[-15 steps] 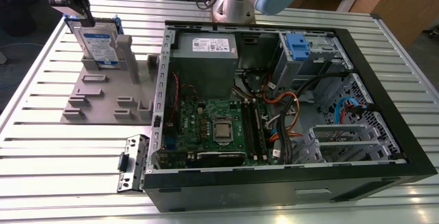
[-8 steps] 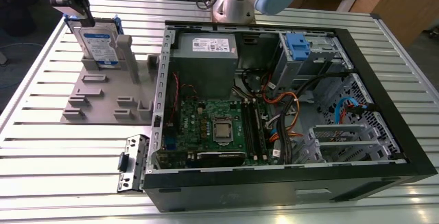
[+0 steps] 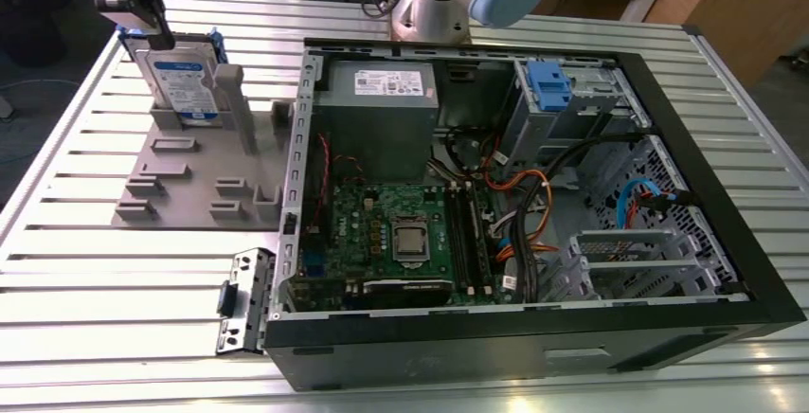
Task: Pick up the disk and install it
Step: 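Pick up the disk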
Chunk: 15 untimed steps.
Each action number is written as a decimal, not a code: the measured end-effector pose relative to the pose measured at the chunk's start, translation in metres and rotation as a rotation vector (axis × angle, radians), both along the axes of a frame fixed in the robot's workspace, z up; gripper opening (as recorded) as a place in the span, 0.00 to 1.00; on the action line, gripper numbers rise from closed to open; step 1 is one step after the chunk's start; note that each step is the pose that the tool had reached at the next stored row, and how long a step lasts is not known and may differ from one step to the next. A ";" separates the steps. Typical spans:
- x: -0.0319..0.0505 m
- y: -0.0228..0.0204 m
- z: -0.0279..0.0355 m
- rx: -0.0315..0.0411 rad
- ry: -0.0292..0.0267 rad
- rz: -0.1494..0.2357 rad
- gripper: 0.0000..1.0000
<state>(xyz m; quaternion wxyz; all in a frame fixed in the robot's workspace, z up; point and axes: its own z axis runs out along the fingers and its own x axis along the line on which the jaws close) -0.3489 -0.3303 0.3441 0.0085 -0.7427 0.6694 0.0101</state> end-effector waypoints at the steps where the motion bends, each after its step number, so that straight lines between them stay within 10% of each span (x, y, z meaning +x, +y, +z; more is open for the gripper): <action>1: 0.0000 0.0000 0.0000 -0.0001 0.0000 0.004 0.10; 15: 0.0000 0.0000 0.0000 -0.0011 0.0000 0.064 0.10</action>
